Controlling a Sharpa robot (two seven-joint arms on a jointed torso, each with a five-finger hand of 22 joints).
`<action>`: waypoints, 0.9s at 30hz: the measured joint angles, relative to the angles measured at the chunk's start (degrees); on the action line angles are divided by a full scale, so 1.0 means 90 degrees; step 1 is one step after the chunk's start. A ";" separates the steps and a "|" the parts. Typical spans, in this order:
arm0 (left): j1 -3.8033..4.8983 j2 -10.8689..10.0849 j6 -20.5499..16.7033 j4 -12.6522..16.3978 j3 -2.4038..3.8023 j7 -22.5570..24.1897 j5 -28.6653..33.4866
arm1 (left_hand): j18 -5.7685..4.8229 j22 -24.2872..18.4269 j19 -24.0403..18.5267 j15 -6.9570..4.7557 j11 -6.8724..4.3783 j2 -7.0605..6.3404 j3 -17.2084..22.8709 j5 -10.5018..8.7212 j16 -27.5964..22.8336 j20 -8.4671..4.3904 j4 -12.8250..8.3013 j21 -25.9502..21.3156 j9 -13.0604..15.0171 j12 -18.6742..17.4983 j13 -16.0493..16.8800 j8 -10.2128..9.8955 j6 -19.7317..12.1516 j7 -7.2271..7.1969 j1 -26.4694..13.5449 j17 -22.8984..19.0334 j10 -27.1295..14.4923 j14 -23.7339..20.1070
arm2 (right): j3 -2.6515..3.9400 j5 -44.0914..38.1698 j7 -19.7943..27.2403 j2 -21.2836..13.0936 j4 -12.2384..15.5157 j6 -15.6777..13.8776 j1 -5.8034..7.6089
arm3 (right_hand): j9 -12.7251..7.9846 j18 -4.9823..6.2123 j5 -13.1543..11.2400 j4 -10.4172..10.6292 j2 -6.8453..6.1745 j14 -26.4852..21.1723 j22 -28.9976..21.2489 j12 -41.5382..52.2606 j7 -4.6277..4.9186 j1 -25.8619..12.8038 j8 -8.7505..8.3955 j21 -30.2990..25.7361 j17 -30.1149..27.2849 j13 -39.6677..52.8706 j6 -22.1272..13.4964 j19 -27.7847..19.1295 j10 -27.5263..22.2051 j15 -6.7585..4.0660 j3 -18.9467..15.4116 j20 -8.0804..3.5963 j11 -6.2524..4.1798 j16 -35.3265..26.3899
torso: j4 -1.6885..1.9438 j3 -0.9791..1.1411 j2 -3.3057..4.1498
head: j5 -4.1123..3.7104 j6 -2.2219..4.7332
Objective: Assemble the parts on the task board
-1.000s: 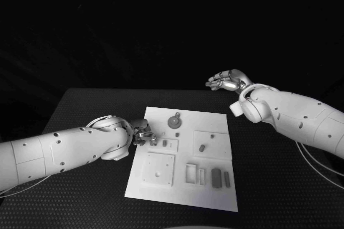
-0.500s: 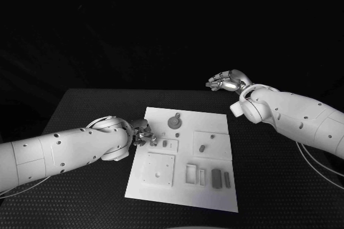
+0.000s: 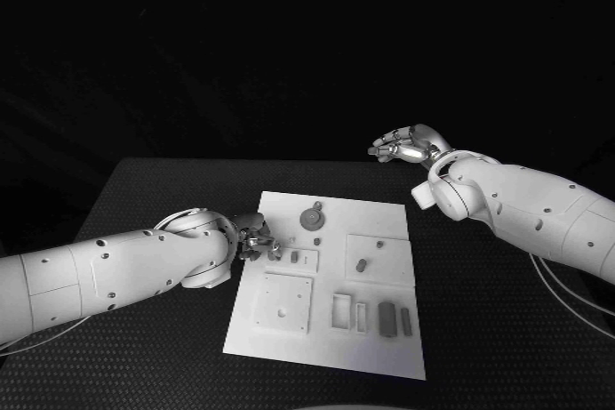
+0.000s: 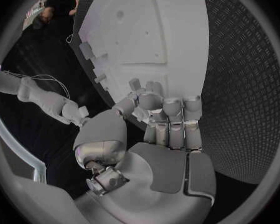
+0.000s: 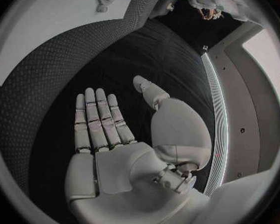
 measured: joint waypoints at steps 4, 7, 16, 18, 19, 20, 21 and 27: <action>-0.0008 -0.0006 -0.0052 0.0010 -0.0001 0.0003 0.0000 | 0.0000 0.0000 0.0000 0.0001 0.0000 0.0000 0.0017 -0.0001 0.0025 0.0000 -0.0017 0.0023 0.0006 0.0000 0.0000 0.0003 0.0000 0.0000 0.0000 0.0000 0.0000 0.0001 | 0.0000 0.0000 0.0000 -0.0001 -0.0004 0.0007 -0.0004 | 0.0000 0.0000 0.0000 0.0000 0.0000 0.0000 -0.0001 0.0000 0.0000 0.0000 0.0000 0.0000 0.0000 0.0000 0.0000 0.0000 0.0000 0.0000 0.0000 0.0000 0.0000 0.0000 | -0.0002 -0.0002 0.0001 | 0.0000 0.0001; -0.0017 -0.0006 -0.0099 0.0009 -0.0001 0.0011 0.0000 | 0.0000 0.0000 0.0000 0.0010 0.0000 0.0000 0.0019 -0.0001 0.0025 0.0000 -0.0020 0.0023 0.0006 0.0000 0.0000 0.0016 0.0000 0.0000 0.0000 0.0000 0.0000 0.0010 | 0.0000 0.0000 0.0000 -0.0002 -0.0005 0.0016 -0.0006 | 0.0000 0.0001 0.0000 0.0000 0.0000 0.0000 0.0007 -0.0025 0.0000 0.0000 0.0000 0.0000 -0.0006 -0.0001 0.0000 0.0000 0.0000 0.0000 0.0000 0.0000 0.0000 0.0000 | -0.0001 -0.0004 0.0001 | 0.0004 0.0001; -0.0023 -0.0003 -0.0184 -0.0012 -0.0003 0.0037 0.0014 | 0.0000 -0.0005 0.0000 0.0011 0.0000 -0.0001 0.0033 0.0001 0.0025 0.0000 -0.0007 0.0023 0.0009 0.0000 -0.0001 0.0015 0.0001 0.0000 0.0001 -0.0001 0.0000 0.0011 | 0.0000 0.0000 -0.0004 0.0002 -0.0005 0.0047 -0.0008 | -0.0006 0.0001 0.0000 0.0018 0.0000 0.0000 0.0007 -0.0025 0.0021 0.0000 0.0000 -0.0025 -0.0013 -0.0005 -0.0021 0.0000 0.0000 0.0000 -0.0018 0.0000 0.0000 0.0000 | 0.0003 -0.0004 -0.0001 | 0.0007 0.0016; -0.0023 -0.0004 -0.0185 -0.0013 -0.0003 0.0038 0.0017 | 0.0000 -0.0005 0.0000 0.0011 0.0000 -0.0001 0.0033 0.0004 0.0025 0.0000 -0.0007 0.0023 0.0011 0.0000 -0.0001 0.0014 0.0001 0.0000 0.0001 -0.0001 0.0000 0.0011 | 0.0000 0.0000 -0.0004 0.0002 -0.0005 0.0050 -0.0008 | -0.0006 0.0001 0.0000 0.0018 0.0000 0.0000 0.0006 -0.0025 0.0021 0.0000 0.0000 -0.0025 -0.0013 -0.0005 -0.0021 0.0000 0.0000 0.0000 -0.0018 0.0000 0.0000 0.0000 | 0.0002 -0.0004 -0.0001 | 0.0007 0.0018; -0.0023 -0.0004 -0.0184 -0.0014 -0.0003 0.0039 0.0018 | 0.0000 -0.0005 0.0000 0.0011 0.0000 -0.0001 0.0034 0.0004 0.0025 0.0000 -0.0007 0.0022 0.0014 0.0000 -0.0001 0.0014 0.0001 0.0000 0.0001 -0.0001 0.0000 0.0011 | 0.0000 0.0000 -0.0004 0.0002 -0.0005 0.0052 -0.0008 | -0.0006 0.0001 0.0000 0.0018 0.0000 0.0000 0.0006 -0.0025 0.0021 0.0000 0.0000 -0.0025 -0.0013 -0.0005 -0.0021 0.0000 0.0000 0.0000 -0.0018 0.0000 0.0000 0.0000 | 0.0002 -0.0004 -0.0001 | 0.0009 0.0018; -0.0023 -0.0004 -0.0180 -0.0016 -0.0003 0.0039 0.0019 | 0.0000 -0.0005 0.0000 0.0011 0.0000 -0.0001 0.0034 0.0004 0.0025 0.0000 -0.0007 0.0023 0.0019 0.0000 -0.0001 0.0014 0.0001 0.0000 0.0001 0.0000 0.0000 0.0011 | 0.0000 0.0000 -0.0005 0.0002 -0.0005 0.0055 -0.0008 | -0.0006 0.0001 0.0000 0.0018 0.0000 0.0000 0.0006 -0.0025 0.0021 0.0000 0.0000 -0.0025 -0.0013 -0.0005 -0.0021 0.0000 0.0000 -0.0001 -0.0018 0.0000 0.0000 0.0000 | 0.0002 -0.0003 -0.0001 | 0.0010 0.0019; -0.0023 -0.0004 -0.0175 -0.0018 -0.0003 0.0039 0.0020 | 0.0000 -0.0005 0.0000 0.0011 0.0000 -0.0001 0.0034 0.0004 0.0025 0.0000 -0.0007 0.0023 0.0022 0.0000 -0.0001 0.0013 0.0001 0.0000 0.0001 -0.0001 0.0000 0.0011 | 0.0000 0.0000 -0.0005 0.0002 -0.0005 0.0056 -0.0008 | -0.0006 0.0000 0.0000 0.0018 0.0000 0.0001 0.0006 -0.0025 0.0021 0.0000 0.0000 -0.0025 -0.0014 -0.0005 -0.0021 0.0000 0.0000 -0.0001 -0.0018 0.0000 0.0000 0.0000 | 0.0002 -0.0003 -0.0001 | 0.0010 0.0019; -0.0014 0.0006 -0.0096 -0.0038 0.0007 0.0037 0.0022 | 0.0000 -0.0012 0.0000 0.0012 0.0000 -0.0001 0.0033 0.0004 0.0025 0.0000 -0.0006 0.0022 0.0023 0.0023 -0.0001 0.0001 0.0001 0.0000 0.0001 -0.0001 0.0000 0.0012 | 0.0000 0.0000 -0.0006 0.0007 -0.0009 0.0063 -0.0010 | -0.0005 0.0000 0.0000 0.0018 0.0000 0.0001 0.0012 -0.0025 0.0021 0.0000 0.0000 -0.0025 -0.0013 -0.0005 -0.0021 0.0000 0.0000 -0.0001 -0.0018 0.0000 0.0000 0.0000 | 0.0001 -0.0001 -0.0001 | 0.0015 0.0019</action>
